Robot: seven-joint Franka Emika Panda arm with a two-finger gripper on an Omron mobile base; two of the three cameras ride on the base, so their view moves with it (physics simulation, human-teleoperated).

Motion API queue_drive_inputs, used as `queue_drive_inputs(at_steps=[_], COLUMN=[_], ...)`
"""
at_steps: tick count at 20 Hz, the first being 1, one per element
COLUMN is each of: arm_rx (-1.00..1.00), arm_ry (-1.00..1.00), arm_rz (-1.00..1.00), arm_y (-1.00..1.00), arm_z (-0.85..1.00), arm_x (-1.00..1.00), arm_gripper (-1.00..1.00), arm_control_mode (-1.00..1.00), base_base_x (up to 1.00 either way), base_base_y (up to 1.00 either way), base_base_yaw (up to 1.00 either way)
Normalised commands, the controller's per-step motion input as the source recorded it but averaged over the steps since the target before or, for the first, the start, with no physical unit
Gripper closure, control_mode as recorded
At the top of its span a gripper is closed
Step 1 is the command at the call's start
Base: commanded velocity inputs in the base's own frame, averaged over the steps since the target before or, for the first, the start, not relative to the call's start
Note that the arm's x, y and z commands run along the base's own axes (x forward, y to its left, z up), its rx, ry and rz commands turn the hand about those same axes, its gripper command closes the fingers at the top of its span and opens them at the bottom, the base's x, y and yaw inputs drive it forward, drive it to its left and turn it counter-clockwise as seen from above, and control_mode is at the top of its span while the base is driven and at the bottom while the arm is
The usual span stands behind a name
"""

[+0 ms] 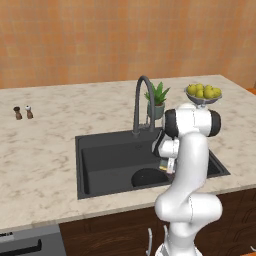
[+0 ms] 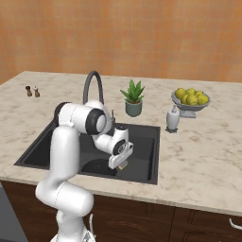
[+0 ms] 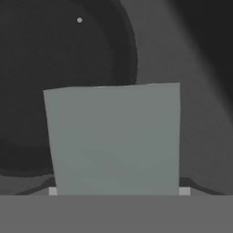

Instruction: Pick the pan and sponge and place them into the sink. Then turn on the water.

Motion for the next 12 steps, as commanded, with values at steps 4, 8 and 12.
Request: queue_drive_inputs(at_steps=[4,8,12], arm_rx=[0.0,0.0,0.0], arm_ry=[-0.15,-0.07,-0.1], arm_rz=[0.0,0.0,0.01], arm_y=[0.04,0.15,0.06], arm_z=[0.88,0.49,0.54], arm_x=[-0.13,-0.19,-0.21], arm_gripper=[-1.0,-1.0,-1.0], arm_control_mode=[-1.0,-1.0,-1.0], base_base_x=[0.0,0.0,0.0], base_base_y=[0.0,0.0,0.0], base_base_yaw=[0.0,0.0,0.0])
